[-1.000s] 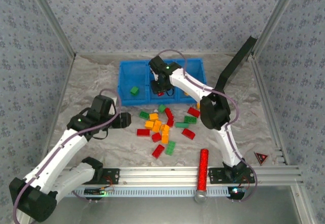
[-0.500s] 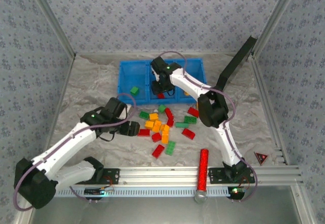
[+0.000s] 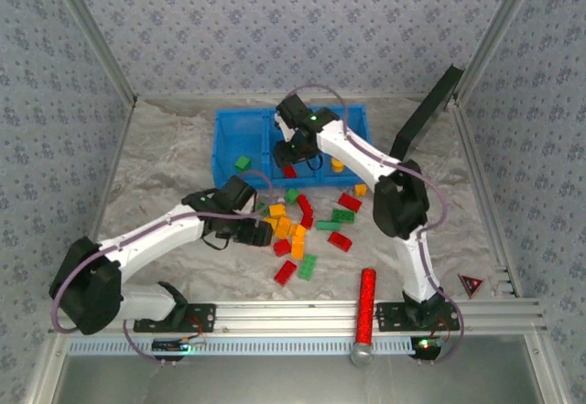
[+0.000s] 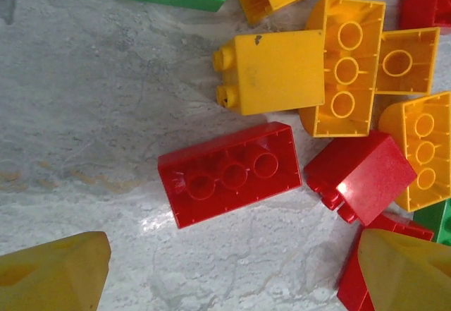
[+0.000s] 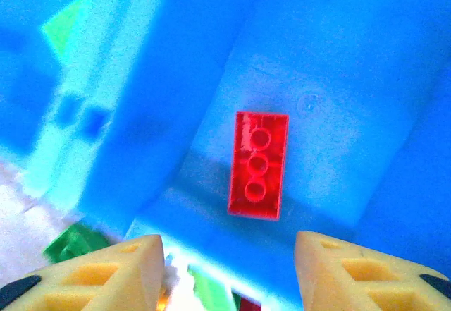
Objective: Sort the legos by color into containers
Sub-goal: Place the lego in the container, then pick up the lego from the middle-left of the table.
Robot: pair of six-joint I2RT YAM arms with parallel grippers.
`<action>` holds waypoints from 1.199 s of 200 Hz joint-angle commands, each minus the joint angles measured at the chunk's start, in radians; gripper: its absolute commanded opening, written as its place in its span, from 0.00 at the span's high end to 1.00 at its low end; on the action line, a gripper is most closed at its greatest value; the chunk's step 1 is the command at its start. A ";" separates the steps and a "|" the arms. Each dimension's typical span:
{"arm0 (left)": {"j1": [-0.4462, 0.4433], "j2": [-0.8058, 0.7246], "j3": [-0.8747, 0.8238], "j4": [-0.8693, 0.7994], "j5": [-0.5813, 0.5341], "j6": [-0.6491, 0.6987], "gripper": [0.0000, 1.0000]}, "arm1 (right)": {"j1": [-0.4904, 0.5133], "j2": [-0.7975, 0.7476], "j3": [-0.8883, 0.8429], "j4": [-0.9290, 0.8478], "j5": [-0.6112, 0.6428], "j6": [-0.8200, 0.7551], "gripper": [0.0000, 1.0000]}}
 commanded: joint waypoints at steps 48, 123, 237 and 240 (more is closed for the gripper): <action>-0.049 0.125 0.040 0.020 -0.062 -0.087 0.07 | 0.008 -0.341 -0.246 -0.052 0.014 -0.030 0.43; -0.057 0.207 0.077 0.012 -0.090 -0.131 0.07 | 0.012 -0.501 -0.394 -0.078 0.040 0.012 0.41; -0.058 0.283 0.072 0.053 -0.122 -0.199 0.16 | -0.060 -0.653 -0.527 -0.107 0.047 0.024 0.39; -0.058 0.285 0.072 0.052 -0.121 -0.199 0.17 | -0.062 -0.655 -0.530 -0.108 0.047 0.025 0.39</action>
